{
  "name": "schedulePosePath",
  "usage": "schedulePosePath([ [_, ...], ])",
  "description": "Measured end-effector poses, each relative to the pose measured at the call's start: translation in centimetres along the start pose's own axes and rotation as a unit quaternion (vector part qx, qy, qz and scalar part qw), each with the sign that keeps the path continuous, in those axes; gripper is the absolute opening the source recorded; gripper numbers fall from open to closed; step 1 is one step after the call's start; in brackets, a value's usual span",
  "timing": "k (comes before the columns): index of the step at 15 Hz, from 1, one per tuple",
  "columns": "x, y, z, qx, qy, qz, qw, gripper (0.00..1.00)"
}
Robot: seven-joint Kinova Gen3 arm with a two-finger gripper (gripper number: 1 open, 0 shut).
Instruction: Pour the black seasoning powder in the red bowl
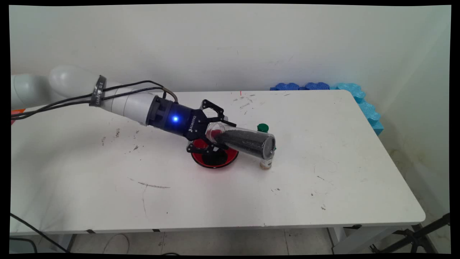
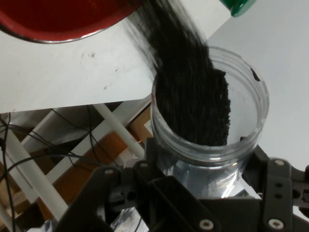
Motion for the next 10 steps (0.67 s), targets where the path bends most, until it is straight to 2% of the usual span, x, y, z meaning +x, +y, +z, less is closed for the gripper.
schedulePosePath([
  [10, 0.11, -0.05, 0.09, -0.011, 0.006, -0.016, 0.9998, 0.0],
])
